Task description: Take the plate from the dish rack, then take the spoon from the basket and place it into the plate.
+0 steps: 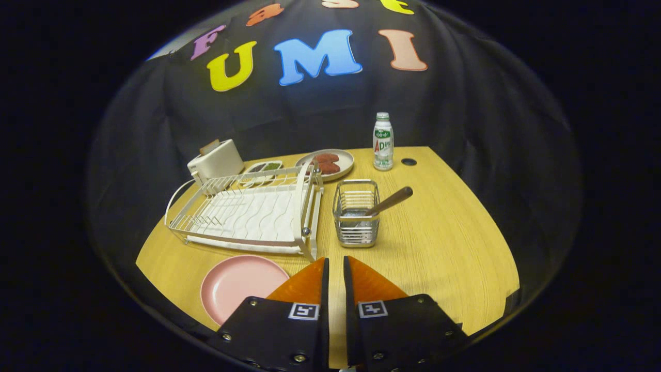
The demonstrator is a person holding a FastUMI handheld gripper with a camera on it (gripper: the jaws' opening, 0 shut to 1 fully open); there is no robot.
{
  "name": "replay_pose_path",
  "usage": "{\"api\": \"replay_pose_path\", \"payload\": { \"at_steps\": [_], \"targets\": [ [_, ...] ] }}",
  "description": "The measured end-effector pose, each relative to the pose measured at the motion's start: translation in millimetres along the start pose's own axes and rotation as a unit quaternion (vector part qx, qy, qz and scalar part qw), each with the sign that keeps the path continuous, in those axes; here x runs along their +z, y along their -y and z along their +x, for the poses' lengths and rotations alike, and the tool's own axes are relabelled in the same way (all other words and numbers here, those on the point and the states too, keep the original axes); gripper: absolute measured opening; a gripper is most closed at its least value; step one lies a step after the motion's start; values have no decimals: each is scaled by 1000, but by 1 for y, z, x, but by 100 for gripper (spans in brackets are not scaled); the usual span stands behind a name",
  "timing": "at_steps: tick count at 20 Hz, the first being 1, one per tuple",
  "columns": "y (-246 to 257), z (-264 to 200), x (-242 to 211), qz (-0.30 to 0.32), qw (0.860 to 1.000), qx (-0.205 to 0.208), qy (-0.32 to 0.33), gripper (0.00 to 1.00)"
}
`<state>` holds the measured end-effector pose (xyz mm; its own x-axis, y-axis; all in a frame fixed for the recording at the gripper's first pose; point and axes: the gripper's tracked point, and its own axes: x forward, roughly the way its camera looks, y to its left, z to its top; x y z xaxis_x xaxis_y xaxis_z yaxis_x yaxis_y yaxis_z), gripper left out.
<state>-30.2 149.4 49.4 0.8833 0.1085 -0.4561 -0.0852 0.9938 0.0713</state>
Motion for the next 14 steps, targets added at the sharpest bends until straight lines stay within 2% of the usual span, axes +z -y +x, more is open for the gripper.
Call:
{"api": "replay_pose_path", "payload": {
  "at_steps": [2, 3, 9, 10, 11, 13, 14],
  "targets": [
    [23, -5, 17, -19, 998, -32, 58, 14],
    [28, -7, 20, -17, 997, -34, 71, 17],
    [66, 7, 25, 37, 994, -42, 98, 26],
    [71, 12, 29, 44, 992, -41, 108, 27],
    [74, 15, 32, 49, 992, -36, 114, 33],
    [72, 26, 39, 59, 990, -18, 123, 38],
    [73, 32, 42, 57, 990, -14, 126, 38]
  ]
}}
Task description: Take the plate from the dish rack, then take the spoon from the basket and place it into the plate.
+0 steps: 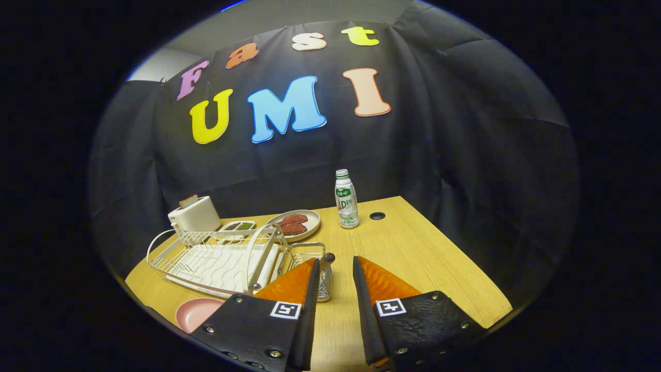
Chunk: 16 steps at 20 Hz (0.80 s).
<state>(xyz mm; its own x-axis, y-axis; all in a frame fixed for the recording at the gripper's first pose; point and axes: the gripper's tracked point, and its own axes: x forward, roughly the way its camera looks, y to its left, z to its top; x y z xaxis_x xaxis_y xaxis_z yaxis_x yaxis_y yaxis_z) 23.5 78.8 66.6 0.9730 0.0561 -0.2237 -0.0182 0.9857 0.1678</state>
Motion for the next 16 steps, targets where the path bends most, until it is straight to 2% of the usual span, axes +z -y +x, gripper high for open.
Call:
{"api": "replay_pose_path", "payload": {
  "at_steps": [9, 13, 14, 16],
  "targets": [
    [-8, 49, -7, 7, 999, 31, 15, 38],
    [-24, 61, -13, 6, 998, 63, 24, 37],
    [-25, 65, -11, -2, 998, 64, 30, 27],
    [-29, 69, -12, -13, 997, 65, 33, 25]
  ]
}}
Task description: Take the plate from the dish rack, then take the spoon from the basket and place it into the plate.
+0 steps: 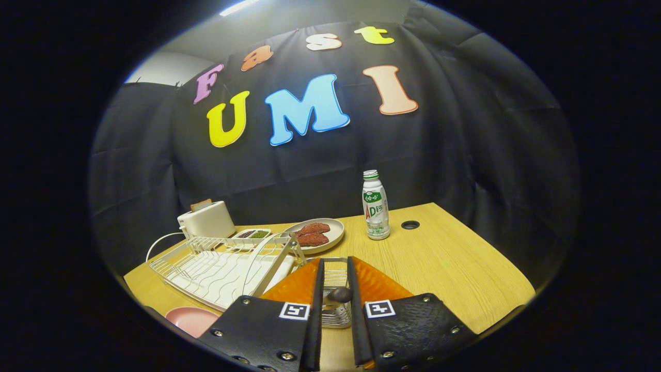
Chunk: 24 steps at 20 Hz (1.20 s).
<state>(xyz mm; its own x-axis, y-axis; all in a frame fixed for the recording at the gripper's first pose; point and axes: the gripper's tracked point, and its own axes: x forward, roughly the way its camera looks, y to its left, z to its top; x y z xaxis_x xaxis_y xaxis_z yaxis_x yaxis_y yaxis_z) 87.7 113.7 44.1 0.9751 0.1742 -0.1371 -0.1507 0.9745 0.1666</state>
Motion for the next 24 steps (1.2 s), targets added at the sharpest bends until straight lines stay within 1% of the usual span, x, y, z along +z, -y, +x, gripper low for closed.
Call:
{"api": "replay_pose_path", "payload": {
  "at_steps": [1, 2, 3, 5, 6, 8, 9, 10, 11, 16, 24],
  "targets": [
    [-4, -5, 8, 1, 1000, 7, 2, 25],
    [-7, 9, -1, 2, 1000, 5, 1, 25],
    [-12, 6, -3, -1, 1000, 14, -7, 15],
    [-15, 2, -1, -12, 1000, 6, -10, 15],
    [-18, 1, 1, -18, 1000, 3, -17, 9],
    [-24, 1, 4, -15, 1000, 7, -27, 9],
    [-19, 0, 10, -11, 1000, -5, -25, 9],
    [-21, -2, 9, -8, 999, -6, -34, 4],
    [-21, -4, 10, -2, 999, -7, -37, 4],
    [-15, -6, 37, -21, 999, -25, -41, 4],
    [-23, -37, 97, -56, 997, -47, -21, 4]
  ]
}}
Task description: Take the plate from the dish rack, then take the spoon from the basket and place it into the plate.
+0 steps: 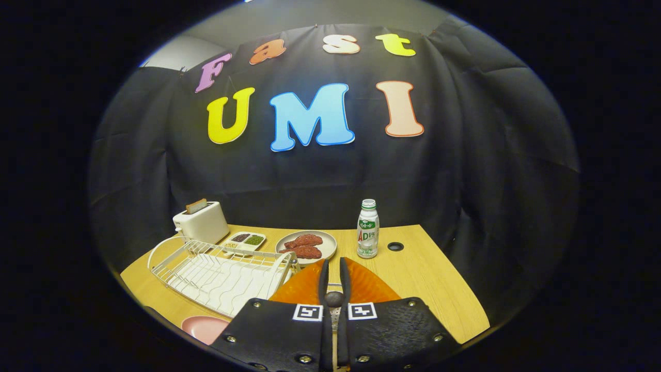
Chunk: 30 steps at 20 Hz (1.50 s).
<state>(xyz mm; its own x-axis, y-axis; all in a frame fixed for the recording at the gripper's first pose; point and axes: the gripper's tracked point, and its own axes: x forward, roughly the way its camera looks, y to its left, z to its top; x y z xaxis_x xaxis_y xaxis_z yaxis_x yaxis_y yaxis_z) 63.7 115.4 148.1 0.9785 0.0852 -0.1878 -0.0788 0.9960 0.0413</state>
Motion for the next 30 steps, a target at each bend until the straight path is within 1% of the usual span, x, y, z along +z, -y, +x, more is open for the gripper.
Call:
{"api": "replay_pose_path", "payload": {
  "at_steps": [5, 9, 12, 15, 18, 22, 28, 30],
  "targets": [
    [-19, -27, 33, -8, 1000, -5, 10, 4],
    [-29, -50, 53, 0, 1000, -9, 14, 3],
    [-35, -65, 65, -5, 1000, -15, 19, 4],
    [-52, -81, 70, -9, 1000, -10, 19, 4],
    [-77, -96, 61, -25, 1000, 3, 10, 3],
    [-112, -110, 37, -35, 999, 27, -11, 3],
    [-160, -108, 2, -35, 997, 54, -48, 4],
    [-168, -106, -14, -34, 995, 56, -69, 3]
  ]
}}
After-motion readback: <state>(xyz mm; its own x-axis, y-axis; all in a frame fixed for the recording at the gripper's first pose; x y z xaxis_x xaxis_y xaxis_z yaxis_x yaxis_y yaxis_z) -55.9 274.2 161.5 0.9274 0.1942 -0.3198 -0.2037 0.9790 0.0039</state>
